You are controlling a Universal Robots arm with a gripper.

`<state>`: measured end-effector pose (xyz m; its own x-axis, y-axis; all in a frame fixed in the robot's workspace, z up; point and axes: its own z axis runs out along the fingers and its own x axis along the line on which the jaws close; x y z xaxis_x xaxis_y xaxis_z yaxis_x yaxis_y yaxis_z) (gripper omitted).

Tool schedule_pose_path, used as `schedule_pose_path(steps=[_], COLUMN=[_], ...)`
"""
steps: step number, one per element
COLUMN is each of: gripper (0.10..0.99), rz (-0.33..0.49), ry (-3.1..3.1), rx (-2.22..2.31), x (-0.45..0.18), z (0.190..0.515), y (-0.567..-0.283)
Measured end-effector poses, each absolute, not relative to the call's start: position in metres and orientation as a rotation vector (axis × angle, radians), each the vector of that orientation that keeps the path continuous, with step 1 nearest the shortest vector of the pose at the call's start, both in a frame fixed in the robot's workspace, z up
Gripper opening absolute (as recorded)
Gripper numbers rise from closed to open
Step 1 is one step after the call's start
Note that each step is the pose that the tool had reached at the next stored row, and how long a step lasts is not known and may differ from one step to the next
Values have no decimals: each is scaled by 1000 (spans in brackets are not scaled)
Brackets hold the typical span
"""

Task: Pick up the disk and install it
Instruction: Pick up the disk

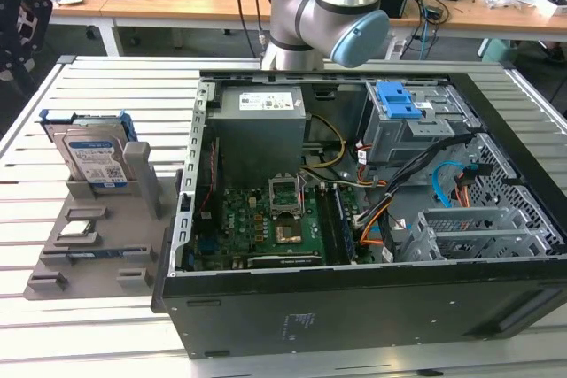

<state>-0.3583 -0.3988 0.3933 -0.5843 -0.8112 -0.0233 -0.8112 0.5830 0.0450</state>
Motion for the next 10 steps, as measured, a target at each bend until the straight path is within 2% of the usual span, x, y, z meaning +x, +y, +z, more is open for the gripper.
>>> schedule_pose_path(steps=[10], gripper=[106], rz=[80], ry=[2676], rx=[-1651], x=[-358], z=[393], y=[-399])
